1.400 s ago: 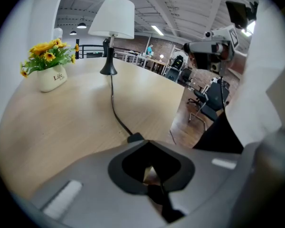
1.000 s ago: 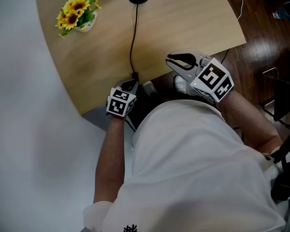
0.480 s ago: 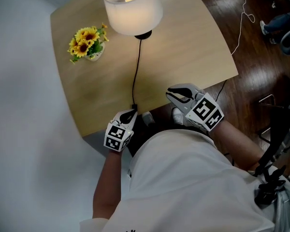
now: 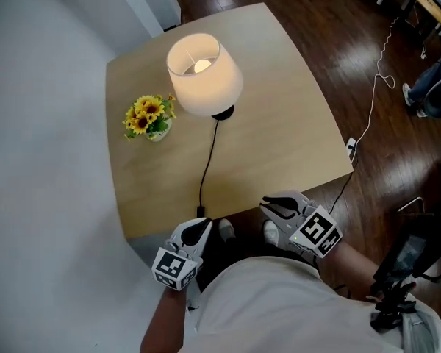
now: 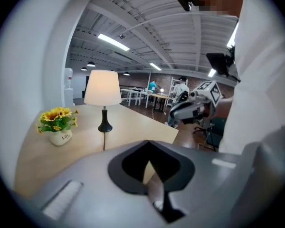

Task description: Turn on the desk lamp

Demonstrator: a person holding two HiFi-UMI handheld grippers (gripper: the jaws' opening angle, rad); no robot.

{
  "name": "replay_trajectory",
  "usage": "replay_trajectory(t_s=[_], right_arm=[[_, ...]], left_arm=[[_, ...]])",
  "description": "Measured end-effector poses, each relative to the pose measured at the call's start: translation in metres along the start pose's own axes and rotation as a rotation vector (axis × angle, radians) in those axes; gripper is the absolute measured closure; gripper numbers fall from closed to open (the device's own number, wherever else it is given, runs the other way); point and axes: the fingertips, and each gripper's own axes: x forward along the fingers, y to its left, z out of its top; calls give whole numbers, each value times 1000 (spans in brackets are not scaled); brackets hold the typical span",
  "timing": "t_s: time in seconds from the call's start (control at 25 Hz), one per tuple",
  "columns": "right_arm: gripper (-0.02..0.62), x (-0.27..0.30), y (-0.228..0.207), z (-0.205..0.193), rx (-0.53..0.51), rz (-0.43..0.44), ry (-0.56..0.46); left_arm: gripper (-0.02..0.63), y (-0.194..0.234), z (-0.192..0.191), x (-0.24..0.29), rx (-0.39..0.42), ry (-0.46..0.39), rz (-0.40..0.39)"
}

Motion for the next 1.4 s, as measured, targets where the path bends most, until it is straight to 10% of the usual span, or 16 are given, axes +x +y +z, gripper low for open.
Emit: replay_trajectory(t_s=[0.56, 1.4], right_arm=[[549, -63, 1, -38, 22, -86, -30], [549, -77, 286, -38, -17, -214, -52]], left_arm=[[586, -82, 27, -26, 62, -93, -49], [586, -138, -47, -265, 114, -268, -46]])
